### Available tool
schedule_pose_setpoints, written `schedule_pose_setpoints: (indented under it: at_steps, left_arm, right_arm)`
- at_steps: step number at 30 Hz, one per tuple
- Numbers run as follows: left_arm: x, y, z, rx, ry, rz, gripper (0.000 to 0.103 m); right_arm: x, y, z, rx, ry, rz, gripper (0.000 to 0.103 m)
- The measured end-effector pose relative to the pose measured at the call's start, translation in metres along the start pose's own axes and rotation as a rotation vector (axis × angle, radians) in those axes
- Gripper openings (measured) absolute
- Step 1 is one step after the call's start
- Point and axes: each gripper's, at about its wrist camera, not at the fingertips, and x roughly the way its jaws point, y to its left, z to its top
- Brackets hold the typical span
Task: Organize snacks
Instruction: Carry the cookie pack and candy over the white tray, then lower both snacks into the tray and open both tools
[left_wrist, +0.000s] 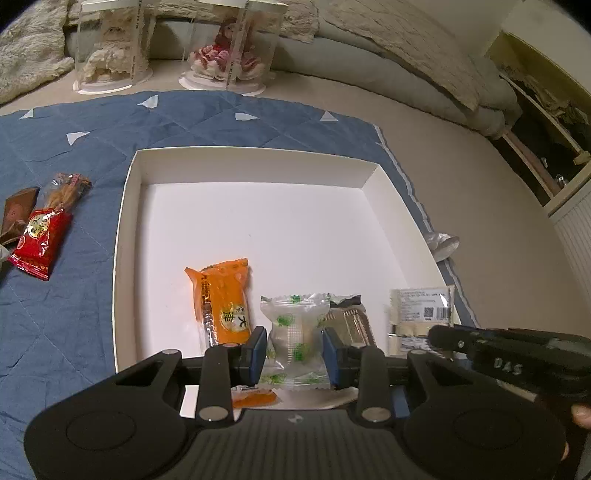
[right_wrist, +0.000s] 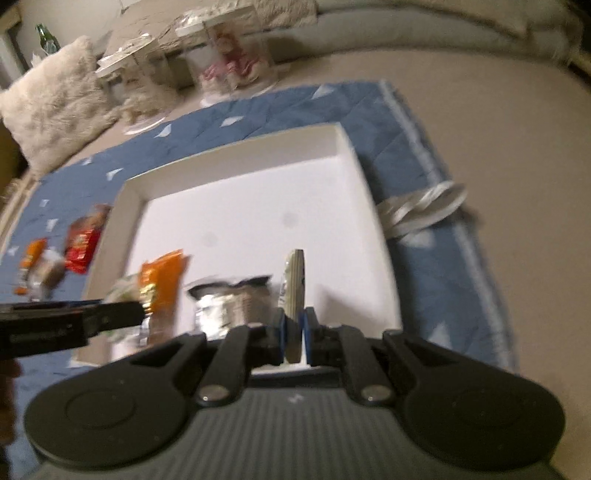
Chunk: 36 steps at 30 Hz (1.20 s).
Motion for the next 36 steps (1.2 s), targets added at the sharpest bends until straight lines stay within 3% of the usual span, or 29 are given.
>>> schedule_pose_setpoints:
  at_steps: [3,9,14,15,16,19,25,30,33,36]
  left_arm:
    - [0.002,0.002,0.001,-0.018,0.009,-0.011,0.035]
    - [0.008,0.0,0.0,-0.024,0.023,-0.022,0.035]
    - [0.012,-0.003,-0.002,-0.018,0.028,-0.016,0.035]
    - [0.012,-0.003,-0.002,-0.016,0.029,-0.015,0.035]
    - [0.012,-0.003,-0.003,-0.015,0.029,-0.015,0.035]
    - [0.012,-0.003,-0.002,-0.012,0.028,-0.015,0.035]
    - [0.015,-0.001,-0.002,-0.03,0.031,-0.038,0.035]
    - [0.02,-0.002,-0.003,-0.032,0.039,-0.041,0.036]
    - [0.022,-0.001,-0.003,-0.038,0.048,-0.041,0.057]
    - [0.022,-0.003,-0.004,-0.014,0.06,-0.004,0.059]
  right_arm:
    - [0.008,0.001,0.001,-0.018,0.017,-0.084,0.019]
    - [0.007,-0.007,0.001,0.03,-0.006,-0.131,0.035]
    - [0.001,-0.012,0.002,0.035,-0.015,-0.133,0.034]
    - [0.002,-0.012,0.002,0.032,-0.012,-0.139,0.028]
    - [0.003,-0.011,0.002,0.026,-0.005,-0.149,0.014]
    - [0.008,-0.01,0.001,0.03,0.012,-0.147,0.002]
    - [0.009,0.0,0.005,0.008,-0.011,-0.109,0.002]
    - [0.015,0.003,0.006,-0.02,-0.001,-0.203,0.01]
    - [0.011,0.002,0.005,-0.006,-0.01,-0.196,0.016]
    - [0.006,0.001,0.005,-0.004,-0.016,-0.189,0.022]
